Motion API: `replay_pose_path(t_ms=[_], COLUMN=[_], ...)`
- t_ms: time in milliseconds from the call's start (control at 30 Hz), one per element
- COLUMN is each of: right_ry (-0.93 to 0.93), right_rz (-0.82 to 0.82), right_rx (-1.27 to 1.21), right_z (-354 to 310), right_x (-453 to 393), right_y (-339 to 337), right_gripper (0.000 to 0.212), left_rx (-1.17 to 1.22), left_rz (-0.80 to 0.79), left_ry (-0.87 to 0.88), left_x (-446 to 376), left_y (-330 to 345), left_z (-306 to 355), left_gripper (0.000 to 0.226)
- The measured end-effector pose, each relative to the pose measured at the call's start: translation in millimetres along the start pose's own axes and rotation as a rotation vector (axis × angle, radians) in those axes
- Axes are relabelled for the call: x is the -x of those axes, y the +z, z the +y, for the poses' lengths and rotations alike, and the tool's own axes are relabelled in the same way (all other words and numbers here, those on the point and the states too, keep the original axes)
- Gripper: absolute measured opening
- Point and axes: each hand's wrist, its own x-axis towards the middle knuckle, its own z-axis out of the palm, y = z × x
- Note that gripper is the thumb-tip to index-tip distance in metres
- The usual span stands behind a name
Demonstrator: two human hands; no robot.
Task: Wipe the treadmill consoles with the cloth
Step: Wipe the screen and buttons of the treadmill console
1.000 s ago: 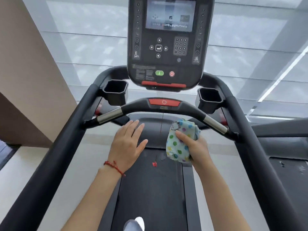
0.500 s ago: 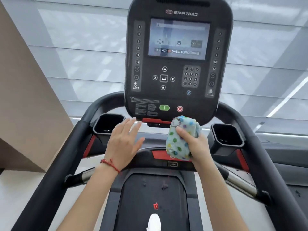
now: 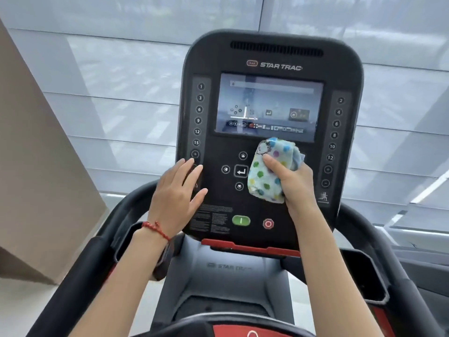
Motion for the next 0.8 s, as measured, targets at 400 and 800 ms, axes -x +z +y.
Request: replay_pose_path(t_ms=[400,800], right_ry=[-0.222,-0.496], right_rz=[0.173,0.466], right_rx=[0.139,0.423], right_z=[-53.9,-46.6], right_x=[-84.5,-104.7], right_y=[72.4,131.7], right_gripper=[0.039,0.042], left_rx=[0.067,0.143], left_rz=[0.169,0.329], left_ry=[0.163,0.206], left_x=[-101.8,-120.6], left_y=[33.2,67.6], left_z=[-45.8,-57.0], left_gripper=[0.048,0.044])
